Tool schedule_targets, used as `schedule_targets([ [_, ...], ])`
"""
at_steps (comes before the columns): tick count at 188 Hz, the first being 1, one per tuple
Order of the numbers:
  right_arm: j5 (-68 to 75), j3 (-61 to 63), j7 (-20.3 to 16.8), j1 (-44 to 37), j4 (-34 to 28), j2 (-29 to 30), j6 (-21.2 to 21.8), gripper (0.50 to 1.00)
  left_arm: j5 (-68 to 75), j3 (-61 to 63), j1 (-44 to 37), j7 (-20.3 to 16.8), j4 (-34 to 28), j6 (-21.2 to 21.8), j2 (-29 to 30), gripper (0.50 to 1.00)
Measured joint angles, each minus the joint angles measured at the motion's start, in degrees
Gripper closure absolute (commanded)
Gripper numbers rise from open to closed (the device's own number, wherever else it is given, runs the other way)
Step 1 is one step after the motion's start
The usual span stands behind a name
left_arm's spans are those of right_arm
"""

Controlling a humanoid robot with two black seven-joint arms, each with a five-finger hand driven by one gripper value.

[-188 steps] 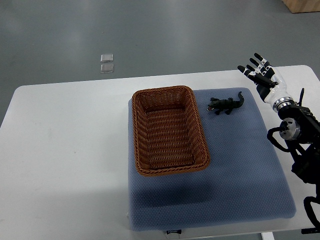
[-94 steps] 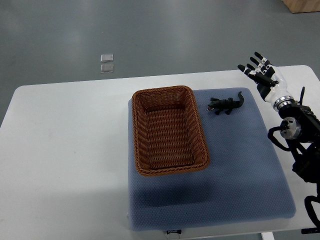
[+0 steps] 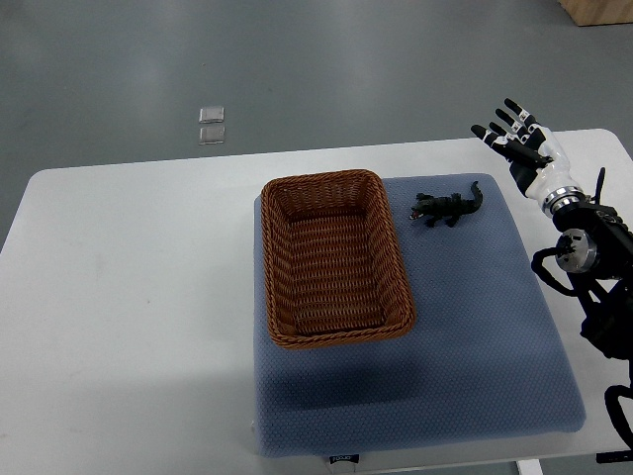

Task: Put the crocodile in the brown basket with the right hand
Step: 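Reach the right hand over the dark green toy crocodile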

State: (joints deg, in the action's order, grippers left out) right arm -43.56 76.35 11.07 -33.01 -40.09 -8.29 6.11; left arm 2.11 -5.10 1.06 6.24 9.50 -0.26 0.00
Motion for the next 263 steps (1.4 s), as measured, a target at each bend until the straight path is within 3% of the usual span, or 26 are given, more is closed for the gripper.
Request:
schedule_targets([
  [50,-3.7,-3.7,0.0,-1.1,0.0,-2.3,0.1,0.568,0.0,0.0,0.0,0.0,0.0,0.0,0.0,0.500],
  [143,-28.7,-30.9,1.4,-10.5,-0.4,-13.0,0.5,0.568,0.0,0.0,0.0,0.0,0.0,0.0,0.0,0.500],
  [190,-35.5,-42.5,1.6,-16.0,-0.5,-13.8,0.5,0.568,0.0,0.0,0.0,0.0,0.0,0.0,0.0,0.500],
  [263,-47.2,-48.3,2.0,-18.0,-0.4,-15.4,0.6,0.568,0.0,0.0,0.0,0.0,0.0,0.0,0.0,0.500],
])
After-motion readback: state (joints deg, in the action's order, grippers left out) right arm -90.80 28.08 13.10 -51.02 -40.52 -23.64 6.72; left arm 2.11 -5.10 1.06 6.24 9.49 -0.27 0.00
